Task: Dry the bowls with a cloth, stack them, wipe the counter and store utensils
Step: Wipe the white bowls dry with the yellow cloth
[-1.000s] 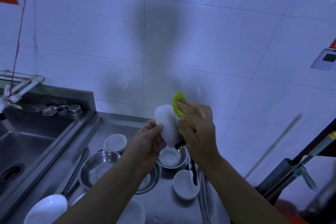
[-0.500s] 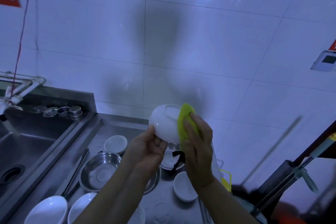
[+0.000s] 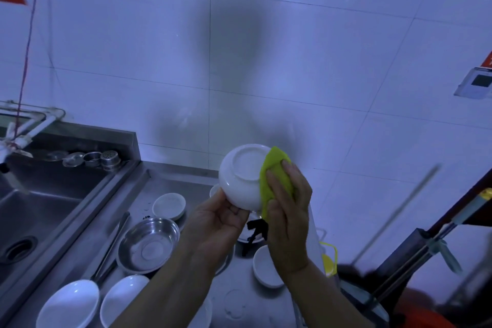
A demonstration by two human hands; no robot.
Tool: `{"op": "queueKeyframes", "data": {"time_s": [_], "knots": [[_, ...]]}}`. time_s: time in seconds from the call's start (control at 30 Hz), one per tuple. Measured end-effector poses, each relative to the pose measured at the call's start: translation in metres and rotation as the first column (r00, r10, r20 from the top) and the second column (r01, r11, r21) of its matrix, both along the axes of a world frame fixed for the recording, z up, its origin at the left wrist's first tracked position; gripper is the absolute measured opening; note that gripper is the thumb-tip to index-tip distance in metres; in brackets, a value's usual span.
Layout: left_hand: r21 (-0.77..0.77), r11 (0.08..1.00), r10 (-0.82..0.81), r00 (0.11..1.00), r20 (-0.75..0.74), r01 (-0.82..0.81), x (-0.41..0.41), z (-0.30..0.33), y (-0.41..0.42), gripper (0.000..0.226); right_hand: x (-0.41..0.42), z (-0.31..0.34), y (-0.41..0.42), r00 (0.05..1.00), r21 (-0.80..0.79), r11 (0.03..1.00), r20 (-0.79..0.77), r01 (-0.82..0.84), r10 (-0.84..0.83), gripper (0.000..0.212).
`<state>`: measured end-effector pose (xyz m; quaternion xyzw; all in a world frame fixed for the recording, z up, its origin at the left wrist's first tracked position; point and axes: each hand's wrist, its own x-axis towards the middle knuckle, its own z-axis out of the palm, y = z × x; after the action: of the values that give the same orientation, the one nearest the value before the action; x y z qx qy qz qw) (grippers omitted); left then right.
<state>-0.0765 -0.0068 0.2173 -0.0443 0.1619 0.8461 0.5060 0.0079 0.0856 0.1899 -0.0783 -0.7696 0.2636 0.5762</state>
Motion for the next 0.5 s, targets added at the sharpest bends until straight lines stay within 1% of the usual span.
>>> {"op": "queueKeyframes", "data": {"time_s": [0.07, 0.1, 0.2, 0.23, 0.27, 0.33, 0.4, 0.43, 0.47, 0.5], "knots": [[0.003, 1.0, -0.004, 0.999, -0.051, 0.004, -0.004, -0.004, -0.002, 0.038, 0.003, 0.006, 0.0, 0.996, -0.206, 0.974, -0.039, -0.092, 0.086, 0.037], [-0.001, 1.0, -0.002, 0.996, -0.084, 0.002, -0.007, -0.006, -0.003, 0.038, 0.004, 0.01, 0.001, 0.99, -0.279, 0.95, -0.041, -0.142, 0.136, 0.041], [-0.043, 0.999, 0.021, 0.963, -0.27, -0.034, -0.015, -0.009, -0.008, 0.026, 0.006, 0.022, 0.009, 0.973, -0.402, 0.893, 0.024, -0.203, 0.232, 0.04], [-0.056, 0.997, 0.025, 0.94, -0.34, -0.047, -0.017, -0.009, -0.01, 0.025, 0.006, 0.026, 0.012, 0.967, -0.436, 0.878, 0.061, -0.197, 0.248, 0.038], [-0.067, 0.996, 0.024, 0.915, -0.404, -0.056, -0.019, -0.009, -0.012, 0.028, 0.006, 0.029, 0.014, 0.961, -0.452, 0.873, 0.106, -0.184, 0.257, 0.038], [-0.099, 0.993, 0.004, 0.855, -0.519, -0.064, -0.024, -0.011, -0.016, 0.03, 0.005, 0.032, 0.017, 0.947, -0.423, 0.892, 0.19, -0.16, 0.259, 0.036], [-0.154, 0.986, -0.049, 0.772, -0.633, -0.064, -0.025, -0.016, -0.02, 0.024, 0.003, 0.034, 0.016, 0.936, -0.345, 0.927, 0.254, -0.149, 0.245, 0.035], [-0.202, 0.977, -0.094, 0.717, -0.691, -0.066, -0.024, -0.019, -0.019, 0.022, 0.002, 0.034, 0.015, 0.923, -0.268, 0.953, 0.313, -0.143, 0.226, 0.033], [-0.255, 0.964, -0.142, 0.661, -0.737, -0.078, -0.021, -0.024, -0.018, 0.021, 0.001, 0.032, 0.014, 0.899, -0.16, 0.978, 0.397, -0.134, 0.188, 0.029], [-0.297, 0.95, -0.174, 0.622, -0.763, -0.099, -0.018, -0.029, -0.016, 0.021, -0.001, 0.029, 0.014, 0.866, -0.045, 0.99, 0.48, -0.133, 0.138, 0.027]]}}
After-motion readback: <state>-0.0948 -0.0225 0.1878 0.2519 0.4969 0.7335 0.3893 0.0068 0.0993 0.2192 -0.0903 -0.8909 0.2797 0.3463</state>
